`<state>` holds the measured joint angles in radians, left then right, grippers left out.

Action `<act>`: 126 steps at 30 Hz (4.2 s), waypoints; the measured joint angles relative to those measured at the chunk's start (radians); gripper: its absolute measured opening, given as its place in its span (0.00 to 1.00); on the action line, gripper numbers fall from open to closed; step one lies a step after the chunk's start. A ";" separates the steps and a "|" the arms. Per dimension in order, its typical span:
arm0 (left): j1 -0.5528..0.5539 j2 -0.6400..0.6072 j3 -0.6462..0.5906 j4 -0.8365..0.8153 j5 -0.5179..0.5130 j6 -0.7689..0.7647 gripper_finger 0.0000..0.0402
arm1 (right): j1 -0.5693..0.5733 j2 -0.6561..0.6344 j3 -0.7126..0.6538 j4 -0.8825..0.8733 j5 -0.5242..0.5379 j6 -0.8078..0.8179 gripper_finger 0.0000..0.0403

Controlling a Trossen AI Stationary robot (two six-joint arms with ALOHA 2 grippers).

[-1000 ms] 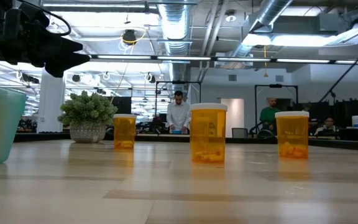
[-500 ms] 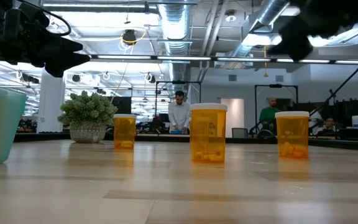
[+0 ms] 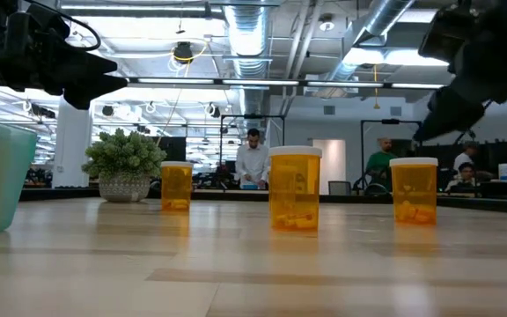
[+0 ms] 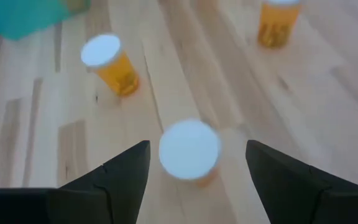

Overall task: Pick and place pill bottles into a basket
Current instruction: Put the yellow pill bottle into the green bin

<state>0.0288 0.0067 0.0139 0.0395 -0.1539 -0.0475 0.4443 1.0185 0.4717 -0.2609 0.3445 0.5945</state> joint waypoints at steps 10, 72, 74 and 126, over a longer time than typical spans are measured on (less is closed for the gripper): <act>0.000 0.000 0.000 0.000 0.000 0.005 0.62 | 0.046 0.163 -0.003 0.015 0.024 0.045 0.65; 0.000 0.000 0.000 0.000 0.000 0.002 0.62 | -0.034 0.493 0.614 0.256 -0.116 -0.551 0.45; 0.000 0.000 0.000 0.000 0.000 0.005 0.62 | -0.034 0.556 0.659 0.302 -0.168 -0.597 0.43; 0.000 0.000 0.000 0.000 0.000 0.000 0.62 | -0.118 1.440 1.366 0.459 -0.563 -0.498 0.49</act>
<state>0.0288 0.0063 0.0139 0.0395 -0.1539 -0.0479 0.3266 2.4588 1.8378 0.1985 -0.2188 0.0967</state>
